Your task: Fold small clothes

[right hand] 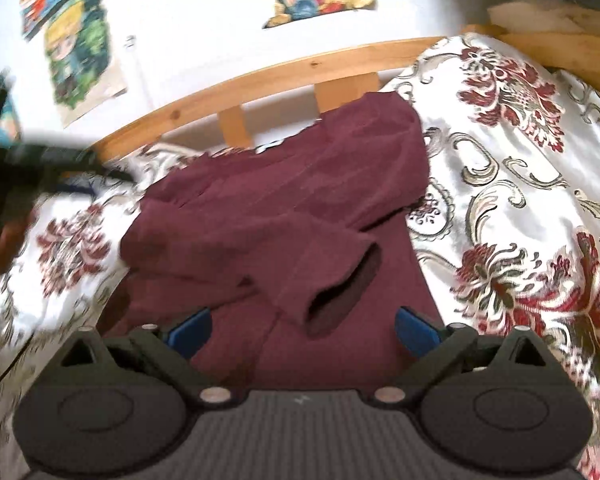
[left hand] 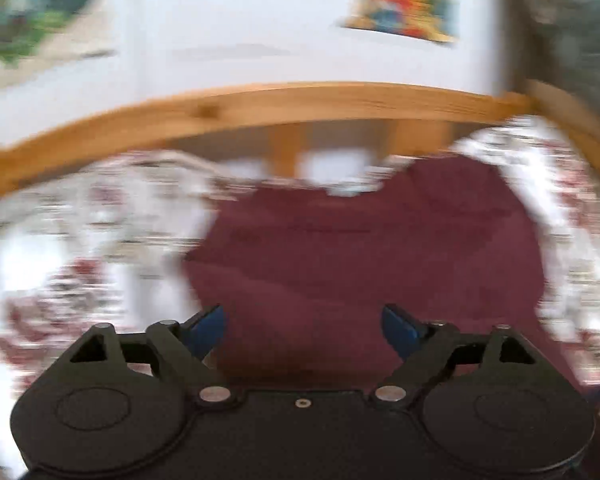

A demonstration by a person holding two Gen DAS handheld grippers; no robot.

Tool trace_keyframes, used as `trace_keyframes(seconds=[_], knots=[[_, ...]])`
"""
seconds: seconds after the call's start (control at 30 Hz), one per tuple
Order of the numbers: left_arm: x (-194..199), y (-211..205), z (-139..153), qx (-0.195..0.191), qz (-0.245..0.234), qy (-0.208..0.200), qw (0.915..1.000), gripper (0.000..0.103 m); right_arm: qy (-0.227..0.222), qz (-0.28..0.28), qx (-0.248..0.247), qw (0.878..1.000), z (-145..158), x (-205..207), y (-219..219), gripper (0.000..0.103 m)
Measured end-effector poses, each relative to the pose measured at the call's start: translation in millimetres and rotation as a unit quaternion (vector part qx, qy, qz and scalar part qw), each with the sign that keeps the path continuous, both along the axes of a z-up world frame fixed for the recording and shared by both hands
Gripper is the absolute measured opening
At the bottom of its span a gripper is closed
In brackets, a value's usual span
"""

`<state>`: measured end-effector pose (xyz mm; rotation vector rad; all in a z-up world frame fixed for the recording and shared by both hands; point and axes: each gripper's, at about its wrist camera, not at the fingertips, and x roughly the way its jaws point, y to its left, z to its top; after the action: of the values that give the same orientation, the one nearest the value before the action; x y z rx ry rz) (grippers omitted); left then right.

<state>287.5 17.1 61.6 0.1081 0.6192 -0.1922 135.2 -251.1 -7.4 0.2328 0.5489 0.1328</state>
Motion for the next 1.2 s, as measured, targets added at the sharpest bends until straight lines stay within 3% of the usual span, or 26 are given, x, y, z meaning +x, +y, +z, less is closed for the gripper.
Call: trace_keyframes(seconds=[0.13, 0.27, 0.4, 0.47, 0.5, 0.53, 0.57, 0.6, 0.63, 0.87, 0.93, 1.0, 1.1, 1.2], knots=[[22, 42, -26, 0.019, 0.051, 0.019, 0.9983, 0.086, 0.006, -0.015, 0.005, 1.0, -2, 26, -4, 0.088], [45, 67, -49, -0.037, 0.058, 0.072, 0.995, 0.078, 0.023, -0.026, 0.019, 0.999, -9, 44, -9, 0.08], [64, 78, -66, -0.102, 0.066, 0.119, 0.9855, 0.058, 0.033, -0.034, 0.034, 0.998, -13, 52, -15, 0.064], [70, 79, -72, -0.134, 0.061, 0.134, 0.98, 0.04, 0.035, -0.037, 0.038, 0.998, -14, 54, -18, 0.056], [70, 78, -74, -0.146, 0.057, 0.14, 0.9777, 0.019, 0.036, -0.036, 0.041, 0.998, -15, 54, -19, 0.048], [72, 76, -76, -0.155, 0.054, 0.145, 0.9756, 0.012, 0.037, -0.034, 0.043, 0.998, -15, 55, -20, 0.036], [71, 73, -75, -0.152, 0.06, 0.142, 0.9762, 0.01, 0.037, -0.034, 0.04, 0.998, -15, 55, -19, 0.027], [71, 69, -74, -0.146, 0.065, 0.138, 0.9775, 0.007, 0.038, -0.034, 0.035, 0.998, -14, 55, -19, 0.011], [71, 67, -72, -0.14, 0.07, 0.136, 0.9782, 0.006, 0.037, -0.033, 0.032, 0.998, -13, 55, -19, 0.009], [59, 72, -52, -0.091, 0.095, 0.101, 0.9862, 0.005, 0.036, -0.013, 0.084, 0.996, 5, 42, -20, 0.006], [63, 72, -59, -0.066, 0.097, 0.113, 0.9866, 0.006, 0.048, -0.009, 0.082, 0.995, 3, 44, -17, 0.006], [70, 75, -68, -0.069, 0.11, 0.136, 0.9823, 0.007, 0.057, -0.013, 0.074, 0.996, -4, 45, -15, 0.006], [67, 79, -70, -0.08, 0.119, 0.138, 0.9799, 0.019, 0.071, -0.022, 0.087, 0.993, -12, 46, -20, 0.006], [59, 80, -65, -0.067, 0.11, 0.128, 0.9834, 0.036, 0.067, -0.015, 0.083, 0.994, -13, 44, -20, 0.006]])
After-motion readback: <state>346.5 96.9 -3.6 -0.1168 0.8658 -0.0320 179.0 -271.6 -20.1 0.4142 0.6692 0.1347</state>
